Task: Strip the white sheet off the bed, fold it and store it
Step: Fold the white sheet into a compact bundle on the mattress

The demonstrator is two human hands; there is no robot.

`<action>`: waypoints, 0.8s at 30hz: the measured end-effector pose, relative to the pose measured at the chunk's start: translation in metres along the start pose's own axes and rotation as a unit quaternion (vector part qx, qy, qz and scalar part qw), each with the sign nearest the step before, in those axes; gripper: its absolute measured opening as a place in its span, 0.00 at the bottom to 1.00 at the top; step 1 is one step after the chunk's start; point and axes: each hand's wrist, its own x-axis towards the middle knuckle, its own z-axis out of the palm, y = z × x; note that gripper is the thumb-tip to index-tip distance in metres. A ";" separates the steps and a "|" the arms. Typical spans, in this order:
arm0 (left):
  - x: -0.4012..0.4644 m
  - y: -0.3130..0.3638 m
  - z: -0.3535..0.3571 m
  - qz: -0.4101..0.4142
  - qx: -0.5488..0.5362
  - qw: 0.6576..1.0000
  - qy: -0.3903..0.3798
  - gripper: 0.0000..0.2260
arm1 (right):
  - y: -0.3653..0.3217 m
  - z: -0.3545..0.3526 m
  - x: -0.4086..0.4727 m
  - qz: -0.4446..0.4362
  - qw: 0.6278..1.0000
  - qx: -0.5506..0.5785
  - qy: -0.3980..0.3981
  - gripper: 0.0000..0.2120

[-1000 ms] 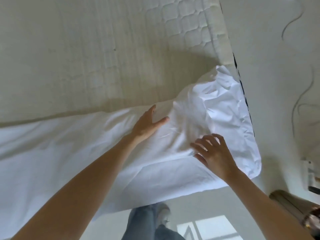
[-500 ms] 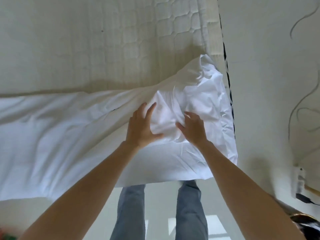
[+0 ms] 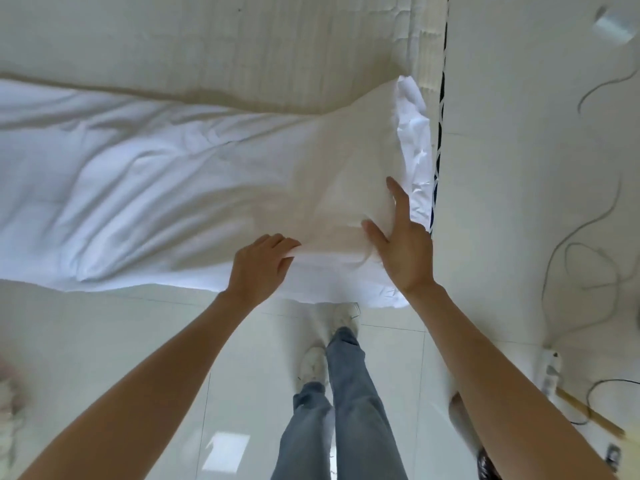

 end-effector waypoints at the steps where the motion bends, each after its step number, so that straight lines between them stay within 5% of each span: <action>1: -0.017 0.009 -0.003 0.010 0.001 1.000 0.002 0.10 | 0.001 -0.004 -0.022 -0.022 0.999 -0.027 0.016 0.27; 5: -0.064 0.032 -0.006 0.046 -0.018 0.999 -0.004 0.11 | 0.014 -0.014 -0.084 -0.096 0.984 -0.104 0.107 0.20; 8: -0.095 0.050 0.006 0.089 -0.056 0.993 -0.046 0.10 | 0.044 -0.013 -0.130 -0.101 0.978 -0.149 0.102 0.19; 15: -0.112 0.083 0.037 0.056 -0.052 0.959 -0.274 0.18 | 0.127 0.022 -0.188 -0.031 0.940 -0.334 -0.071 0.09; 19: -0.103 0.090 0.041 0.005 -0.080 0.977 -0.200 0.15 | 0.151 0.007 -0.175 -0.005 0.954 -0.288 -0.086 0.16; 24: -0.063 0.089 0.048 -0.091 -0.095 0.989 -0.063 0.16 | 0.140 -0.021 -0.115 0.020 0.995 -0.068 -0.064 0.18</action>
